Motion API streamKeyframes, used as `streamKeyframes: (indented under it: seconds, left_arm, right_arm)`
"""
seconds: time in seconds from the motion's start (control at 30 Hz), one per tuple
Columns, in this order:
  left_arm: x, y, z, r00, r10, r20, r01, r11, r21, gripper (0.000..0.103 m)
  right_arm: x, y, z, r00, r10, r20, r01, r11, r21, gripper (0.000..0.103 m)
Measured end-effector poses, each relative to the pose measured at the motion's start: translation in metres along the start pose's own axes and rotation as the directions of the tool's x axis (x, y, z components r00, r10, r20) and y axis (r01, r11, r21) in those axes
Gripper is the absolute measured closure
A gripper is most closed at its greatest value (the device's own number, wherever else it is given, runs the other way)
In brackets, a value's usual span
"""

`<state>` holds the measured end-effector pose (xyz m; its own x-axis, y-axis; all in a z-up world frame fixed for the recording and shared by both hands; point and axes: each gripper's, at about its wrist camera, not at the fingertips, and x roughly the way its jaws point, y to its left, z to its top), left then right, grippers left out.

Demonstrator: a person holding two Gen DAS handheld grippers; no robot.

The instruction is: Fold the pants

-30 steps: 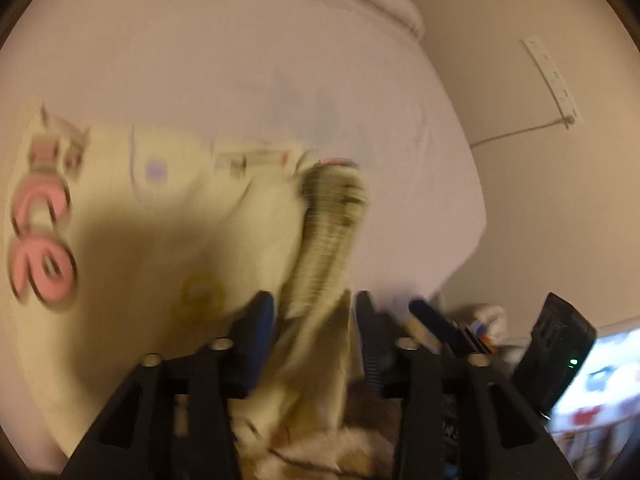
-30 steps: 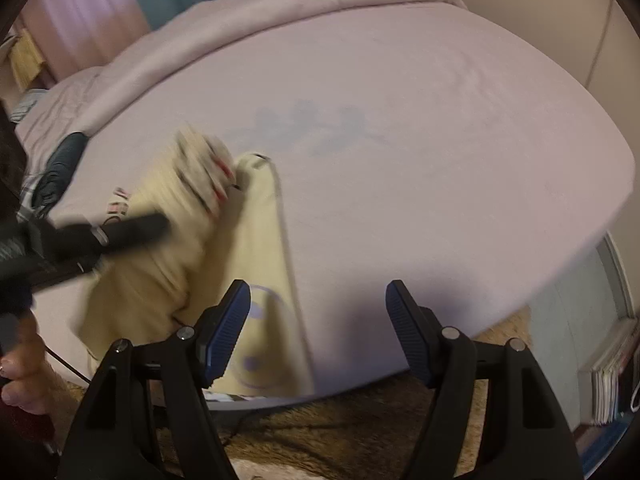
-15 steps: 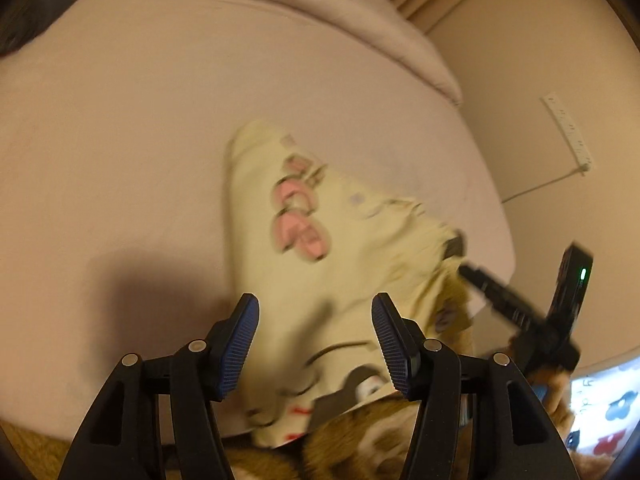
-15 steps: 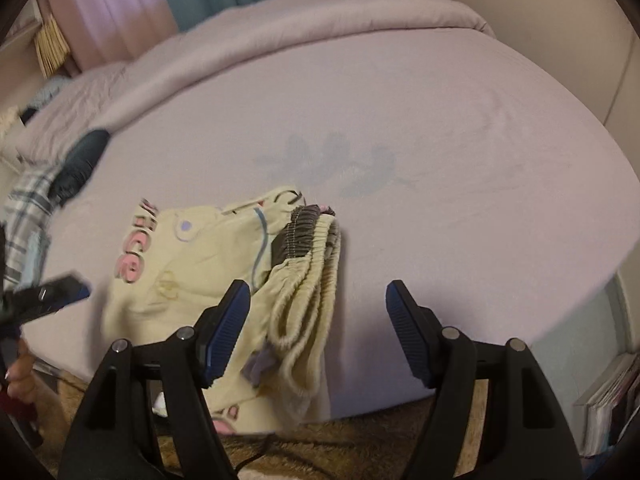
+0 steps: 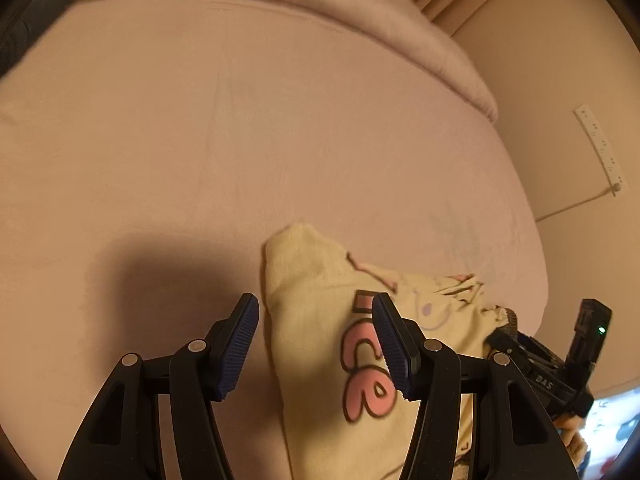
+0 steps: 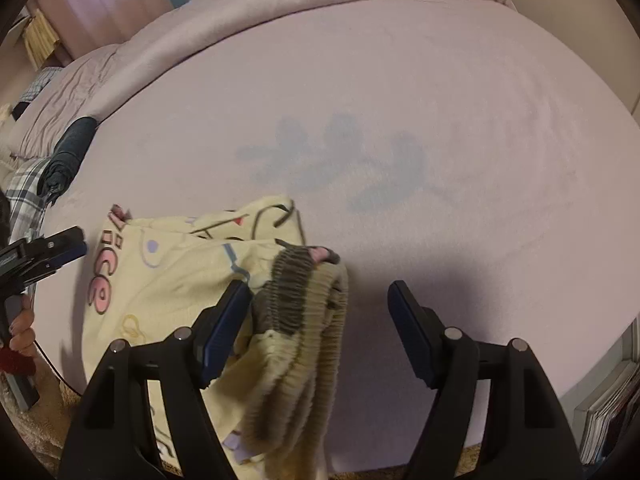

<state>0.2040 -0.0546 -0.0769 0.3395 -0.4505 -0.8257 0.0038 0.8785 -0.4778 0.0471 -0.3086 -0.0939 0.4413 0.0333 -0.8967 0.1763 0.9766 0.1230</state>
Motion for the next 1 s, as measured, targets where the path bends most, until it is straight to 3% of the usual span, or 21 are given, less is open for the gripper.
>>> streamKeyframes:
  seconds: [0.07,0.1,0.13,0.2,0.27,0.37,0.43,0.47,0.5,0.53,0.57,0.6,0.67,0.73,0.83,0.9,0.97,1.0]
  left_arm:
    - [0.007,0.0,-0.004,1.0,-0.022,0.004,0.022,1.0,-0.011,0.053]
    - [0.008,0.0,-0.007,1.0,-0.008,0.026,0.008,1.0,-0.024,0.084]
    - [0.007,0.003,-0.008,1.0,0.017,0.018,-0.016,0.999,-0.031,0.089]
    - [-0.007,0.009,-0.011,0.998,-0.033,0.053,0.037,0.996,-0.087,0.092]
    - [-0.027,0.015,-0.012,0.992,-0.089,0.095,0.099,0.99,-0.102,0.092]
    - [-0.037,0.025,-0.008,0.99,-0.082,0.114,0.094,0.99,-0.105,0.092]
    - [-0.028,0.03,-0.004,0.994,-0.041,0.099,0.052,0.993,-0.109,0.092]
    - [-0.023,0.034,-0.004,0.995,0.026,0.097,-0.015,0.993,-0.118,0.092]
    - [-0.018,0.037,-0.003,0.994,0.065,0.09,-0.054,0.991,-0.12,0.087]
    - [-0.015,0.038,-0.004,0.995,0.062,0.076,-0.053,0.991,-0.121,0.085]
    - [-0.018,0.039,-0.006,0.995,0.056,0.077,-0.045,0.99,-0.131,0.085]
    - [-0.026,0.039,-0.01,0.995,0.046,0.089,-0.033,0.988,-0.15,0.085]
    - [-0.041,0.031,-0.021,0.992,0.044,0.115,-0.029,0.991,-0.129,0.085]
    - [-0.059,0.018,-0.037,0.989,0.041,0.143,-0.031,0.997,-0.072,0.085]
    - [-0.077,-0.011,-0.072,0.983,-0.03,0.179,0.023,0.999,0.044,0.085]
    - [-0.075,-0.026,-0.096,0.987,-0.088,0.133,0.075,0.992,0.1,0.085]
    - [-0.063,-0.031,-0.111,0.994,-0.096,0.053,0.09,0.991,0.104,0.085]
    - [-0.053,-0.03,-0.122,0.995,-0.096,0.003,0.095,0.991,0.095,0.085]
  right_arm:
    - [-0.001,0.004,-0.001,1.0,0.02,0.017,-0.02,1.0,-0.009,0.043]
    - [-0.003,0.005,0.0,0.999,0.044,0.024,-0.044,0.999,-0.022,0.063]
    - [-0.005,0.011,0.001,0.998,0.043,0.038,-0.042,0.998,-0.046,0.07]
    - [-0.01,0.019,0.001,0.998,0.032,0.06,-0.027,0.996,-0.084,0.076]
    - [-0.02,0.026,0.006,0.996,0.053,0.072,-0.046,0.994,-0.102,0.077]
    - [-0.028,0.029,0.017,0.989,0.1,0.106,-0.089,0.99,-0.106,0.077]
    - [-0.019,0.027,0.023,0.99,0.109,0.094,-0.102,0.992,-0.076,0.073]
    - [-0.01,0.023,0.024,0.993,0.098,0.071,-0.094,0.994,-0.064,0.072]
    - [0.003,0.021,0.022,0.997,0.072,0.039,-0.07,0.995,-0.067,0.061]
    - [0.023,0.018,0.018,1.0,-0.014,-0.008,0.014,0.997,-0.075,0.04]
    - [0.027,0.017,0.015,1.0,-0.031,-0.001,0.031,0.997,-0.074,0.037]
    - [0.023,0.016,0.011,0.999,-0.021,0.037,0.024,0.997,-0.072,0.037]
    - [0.01,0.015,0.006,0.999,-0.02,0.025,0.022,0.997,-0.079,0.036]
    - [-0.006,0.012,0.004,0.999,-0.035,0.034,0.037,0.996,-0.075,0.036]
    - [-0.036,0.013,-0.007,0.997,-0.023,0.079,0.029,0.996,-0.082,0.036]
    - [-0.046,0.018,-0.017,0.997,0.013,0.072,-0.005,0.993,-0.117,0.044]
    - [-0.049,0.02,-0.03,0.996,0.055,0.066,-0.047,0.992,-0.115,0.053]
    - [-0.045,0.022,-0.035,0.996,0.076,0.052,-0.07,0.991,-0.112,0.064]
